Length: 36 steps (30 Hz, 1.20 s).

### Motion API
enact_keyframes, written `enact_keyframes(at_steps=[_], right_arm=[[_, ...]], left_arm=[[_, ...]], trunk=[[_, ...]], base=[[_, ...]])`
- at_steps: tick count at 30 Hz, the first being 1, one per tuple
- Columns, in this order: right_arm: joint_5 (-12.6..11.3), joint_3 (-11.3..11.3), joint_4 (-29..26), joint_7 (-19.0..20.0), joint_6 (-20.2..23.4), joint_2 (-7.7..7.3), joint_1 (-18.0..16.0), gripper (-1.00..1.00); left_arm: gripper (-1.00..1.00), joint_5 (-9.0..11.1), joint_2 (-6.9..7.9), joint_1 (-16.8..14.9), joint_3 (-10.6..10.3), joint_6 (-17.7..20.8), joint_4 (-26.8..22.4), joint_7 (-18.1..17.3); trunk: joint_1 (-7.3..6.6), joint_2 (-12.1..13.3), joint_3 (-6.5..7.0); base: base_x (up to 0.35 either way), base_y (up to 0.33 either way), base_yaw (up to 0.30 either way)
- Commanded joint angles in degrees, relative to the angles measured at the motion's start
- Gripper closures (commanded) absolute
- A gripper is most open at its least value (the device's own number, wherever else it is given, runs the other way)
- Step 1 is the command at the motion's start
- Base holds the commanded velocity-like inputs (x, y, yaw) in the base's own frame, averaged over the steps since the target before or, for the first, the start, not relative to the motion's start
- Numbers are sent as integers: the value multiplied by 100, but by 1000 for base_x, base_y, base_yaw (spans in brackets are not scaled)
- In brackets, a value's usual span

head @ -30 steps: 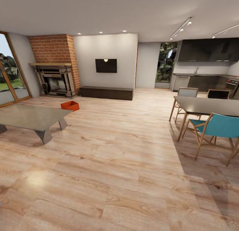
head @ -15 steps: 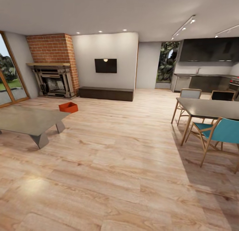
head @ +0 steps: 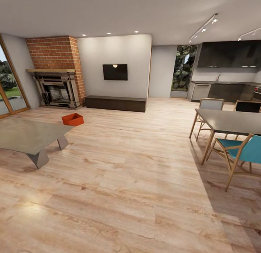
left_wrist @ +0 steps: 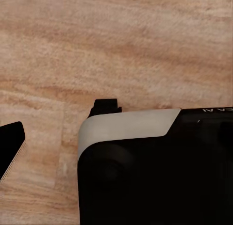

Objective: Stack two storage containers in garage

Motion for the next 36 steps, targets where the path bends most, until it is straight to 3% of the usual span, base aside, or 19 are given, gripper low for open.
enact_keyframes(at_steps=[1,36], right_arm=[[-48,48,17,-5,-19,3,-6,-100],[-56,48,17,-7,-12,13,-11,-100]], left_arm=[[-100,-22,-1,-4,-5,-20,7,24],[-100,-20,-1,-4,-5,-19,7,24]], trunk=[[3,-3,-6],[3,-3,-6]], base=[[322,0,0],[322,0,0]])
